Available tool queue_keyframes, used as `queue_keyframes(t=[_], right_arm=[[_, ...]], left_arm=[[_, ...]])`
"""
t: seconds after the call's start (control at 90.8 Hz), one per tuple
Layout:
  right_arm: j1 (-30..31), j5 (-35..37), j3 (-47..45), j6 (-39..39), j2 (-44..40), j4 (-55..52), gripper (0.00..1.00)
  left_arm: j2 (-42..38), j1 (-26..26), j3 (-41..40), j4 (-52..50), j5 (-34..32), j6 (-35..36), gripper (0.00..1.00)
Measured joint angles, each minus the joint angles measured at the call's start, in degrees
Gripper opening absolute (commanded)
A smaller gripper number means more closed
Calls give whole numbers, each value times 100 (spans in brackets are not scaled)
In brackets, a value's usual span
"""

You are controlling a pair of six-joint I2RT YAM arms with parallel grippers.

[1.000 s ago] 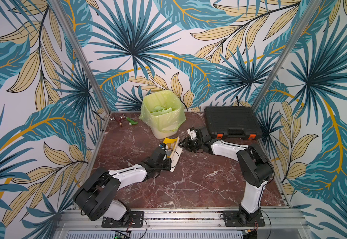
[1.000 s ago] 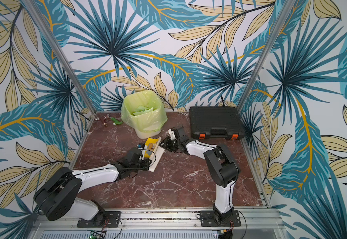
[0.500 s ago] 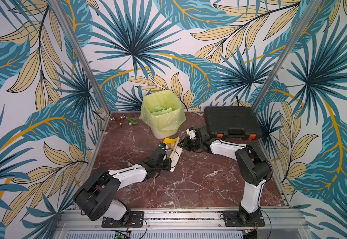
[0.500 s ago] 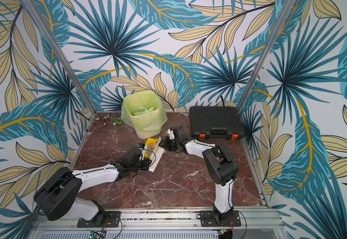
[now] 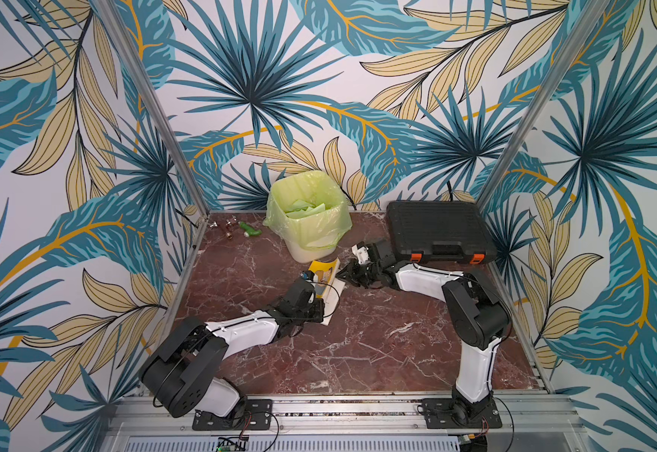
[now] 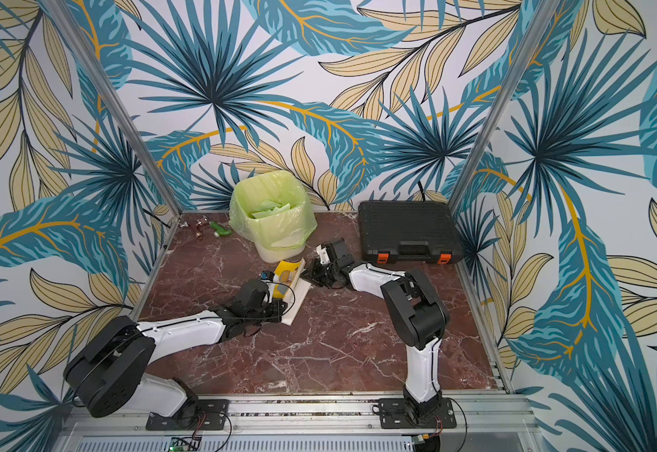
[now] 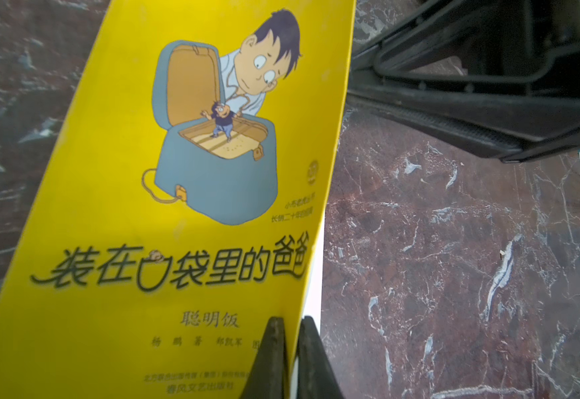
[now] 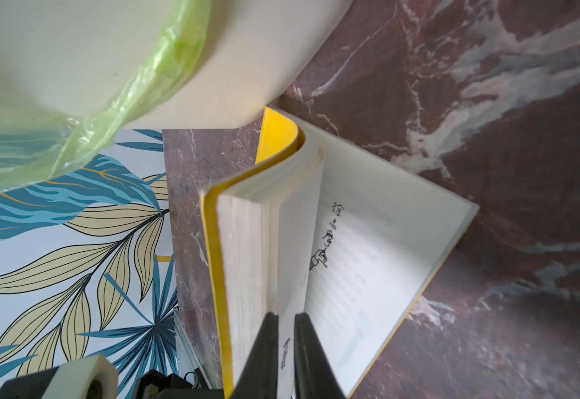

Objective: Peel off the used sticky note
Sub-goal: Turn the page of the book at the center of the board.

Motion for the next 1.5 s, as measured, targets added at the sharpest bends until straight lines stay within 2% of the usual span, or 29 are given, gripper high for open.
queue_keyframes(t=[1.157, 1.498], right_arm=[[66, 160, 407, -22, 267, -557, 11], [85, 332, 815, -68, 470, -1156, 21]], left_arm=[[0, 24, -2, 2, 46, -4, 1], [0, 35, -28, 55, 68, -7, 2]])
